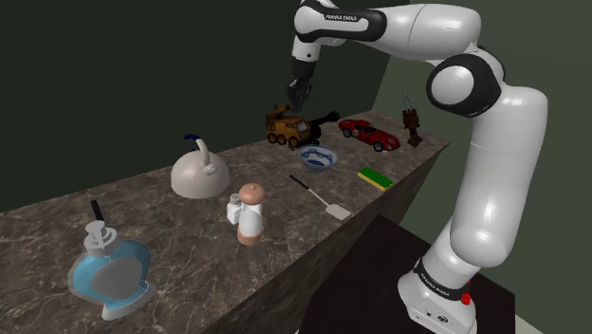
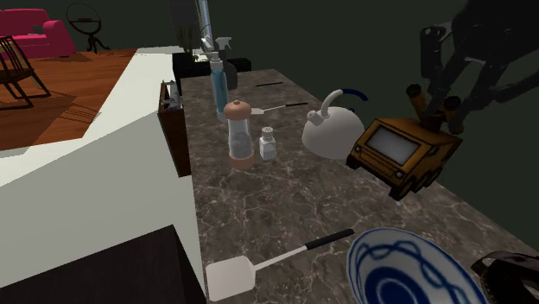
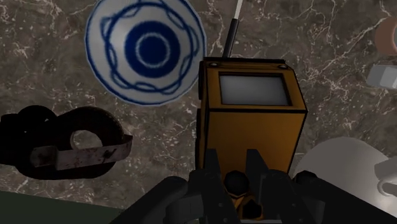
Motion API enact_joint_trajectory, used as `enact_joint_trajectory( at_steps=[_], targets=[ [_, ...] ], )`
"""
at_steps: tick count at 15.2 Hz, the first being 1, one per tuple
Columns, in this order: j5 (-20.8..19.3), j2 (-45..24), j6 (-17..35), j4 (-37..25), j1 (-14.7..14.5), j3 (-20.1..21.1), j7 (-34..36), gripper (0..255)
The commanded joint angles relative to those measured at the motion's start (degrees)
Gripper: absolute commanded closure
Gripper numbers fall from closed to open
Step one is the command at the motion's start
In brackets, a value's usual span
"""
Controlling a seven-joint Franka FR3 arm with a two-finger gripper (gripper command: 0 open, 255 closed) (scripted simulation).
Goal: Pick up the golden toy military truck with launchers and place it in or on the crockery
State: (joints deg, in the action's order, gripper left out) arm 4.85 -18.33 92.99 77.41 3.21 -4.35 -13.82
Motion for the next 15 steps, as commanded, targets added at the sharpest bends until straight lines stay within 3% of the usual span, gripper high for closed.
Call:
enact_joint_trajectory(
  at_steps=[1, 7, 15],
  targets=[
    [-0.04, 1.42, -0.9, 0.5, 0.58, -0.34, -0.87, 255],
    [-0.61, 9.39, -2.28, 7.42, 3.81, -2.58, -6.32, 255],
    [-1.66, 16.04, -4.47, 12.19, 7.37, -5.61, -12.81, 255]
  ],
)
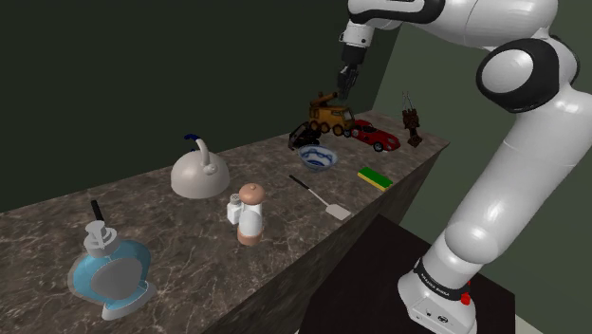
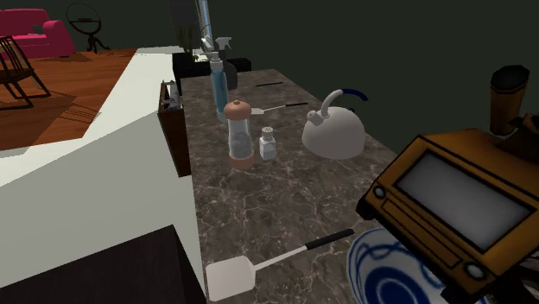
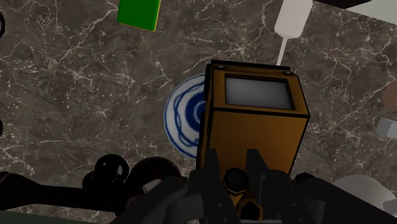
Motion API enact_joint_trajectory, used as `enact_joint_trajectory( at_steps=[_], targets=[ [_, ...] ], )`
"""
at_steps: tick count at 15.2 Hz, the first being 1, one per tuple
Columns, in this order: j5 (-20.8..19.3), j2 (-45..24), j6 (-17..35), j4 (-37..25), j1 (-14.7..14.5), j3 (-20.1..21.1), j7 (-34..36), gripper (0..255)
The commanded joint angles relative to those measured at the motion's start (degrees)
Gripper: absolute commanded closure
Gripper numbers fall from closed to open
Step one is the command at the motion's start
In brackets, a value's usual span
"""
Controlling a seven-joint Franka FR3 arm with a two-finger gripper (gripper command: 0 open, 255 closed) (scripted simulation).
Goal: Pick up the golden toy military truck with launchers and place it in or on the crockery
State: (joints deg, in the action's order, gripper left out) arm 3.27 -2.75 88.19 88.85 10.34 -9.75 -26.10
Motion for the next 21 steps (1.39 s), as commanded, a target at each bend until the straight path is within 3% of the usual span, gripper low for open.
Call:
enact_joint_trajectory(
  at_steps=[1, 21],
  targets=[
    [-0.1, 0.64, 1.16, 1.76, 0.21, -0.2, -0.54, 255],
    [-0.08, 1.21, 16.73, 17.9, 0.07, -0.09, -1.15, 255]
  ],
)
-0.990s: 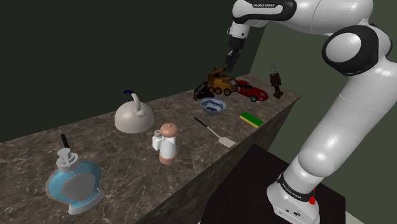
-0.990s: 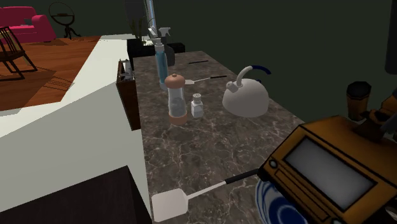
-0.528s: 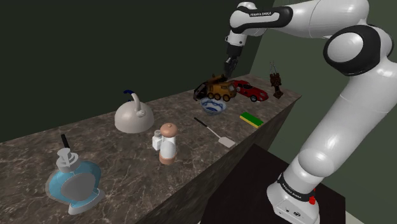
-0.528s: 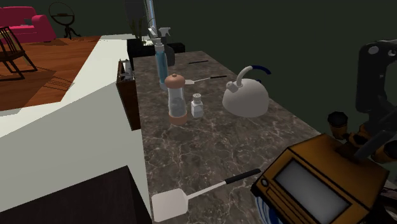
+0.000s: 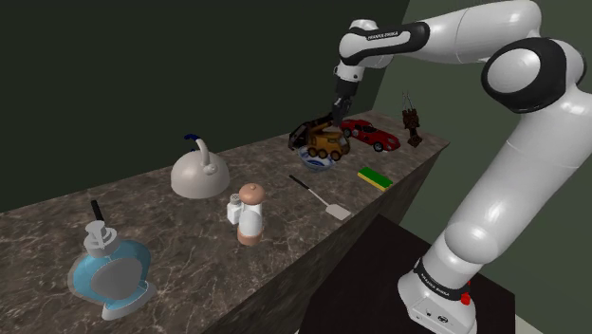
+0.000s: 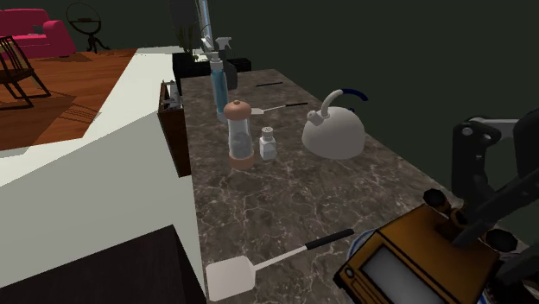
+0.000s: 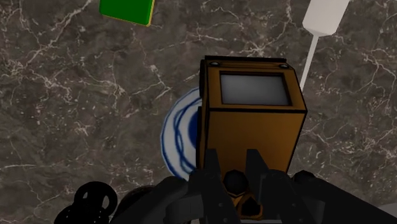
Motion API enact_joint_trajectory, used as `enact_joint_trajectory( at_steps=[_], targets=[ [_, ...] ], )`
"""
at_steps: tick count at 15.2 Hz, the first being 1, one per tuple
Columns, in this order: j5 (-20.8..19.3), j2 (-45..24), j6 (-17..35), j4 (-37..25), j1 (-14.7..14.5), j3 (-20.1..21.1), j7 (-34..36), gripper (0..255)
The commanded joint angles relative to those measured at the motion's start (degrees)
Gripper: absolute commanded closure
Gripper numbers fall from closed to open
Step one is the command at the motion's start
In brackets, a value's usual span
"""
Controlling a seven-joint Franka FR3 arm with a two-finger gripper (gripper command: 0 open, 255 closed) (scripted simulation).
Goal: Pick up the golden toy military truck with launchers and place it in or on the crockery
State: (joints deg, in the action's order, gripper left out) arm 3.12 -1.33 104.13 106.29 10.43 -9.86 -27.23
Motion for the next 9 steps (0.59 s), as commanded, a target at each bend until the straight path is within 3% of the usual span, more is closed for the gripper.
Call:
enact_joint_trajectory(
  at_steps=[1, 9],
  targets=[
    [0.1, -0.33, 1.54, 1.1, -0.02, 0.02, -0.06, 255],
    [0.17, -0.6, 3.14, 2.43, -0.02, 0.02, -0.17, 255]
  ],
)
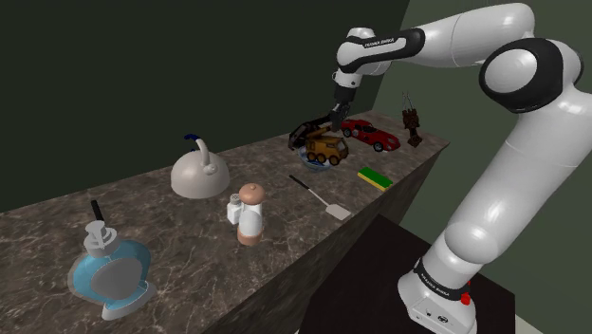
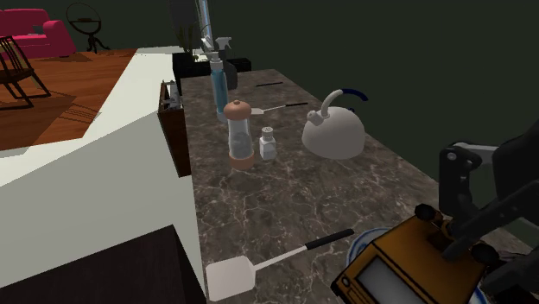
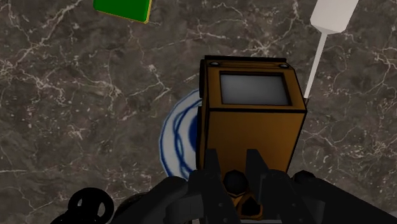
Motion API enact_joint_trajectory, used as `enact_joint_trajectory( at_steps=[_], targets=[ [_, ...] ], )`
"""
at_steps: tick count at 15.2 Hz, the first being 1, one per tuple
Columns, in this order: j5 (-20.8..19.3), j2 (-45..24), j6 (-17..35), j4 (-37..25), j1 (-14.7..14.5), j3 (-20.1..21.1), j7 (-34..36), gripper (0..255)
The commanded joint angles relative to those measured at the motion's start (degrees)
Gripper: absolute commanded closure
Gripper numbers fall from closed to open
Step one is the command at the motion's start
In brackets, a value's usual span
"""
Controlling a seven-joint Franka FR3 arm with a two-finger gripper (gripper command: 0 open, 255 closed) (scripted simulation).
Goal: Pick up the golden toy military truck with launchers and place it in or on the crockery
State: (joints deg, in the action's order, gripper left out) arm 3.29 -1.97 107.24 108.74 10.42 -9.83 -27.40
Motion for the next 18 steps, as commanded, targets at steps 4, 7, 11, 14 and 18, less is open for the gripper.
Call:
enact_joint_trajectory(
  at_steps=[4, 7, 11, 14, 18],
  targets=[
    [0.01, 0.01, 0.06, -0.03, 0.01, 0.0, -0.02, 0],
    [0.01, 0.04, 0.03, -0.02, 0.0, 0.0, 0.0, 0],
    [-0.15, 0.29, -7.22, -7.03, 0.16, -0.16, 0.11, 0],
    [-0.15, 0.29, -7.22, -7.02, 0.16, -0.16, 0.11, 0],
    [-0.15, 0.29, -7.22, -7.03, 0.16, -0.16, 0.11, 0]
  ],
)
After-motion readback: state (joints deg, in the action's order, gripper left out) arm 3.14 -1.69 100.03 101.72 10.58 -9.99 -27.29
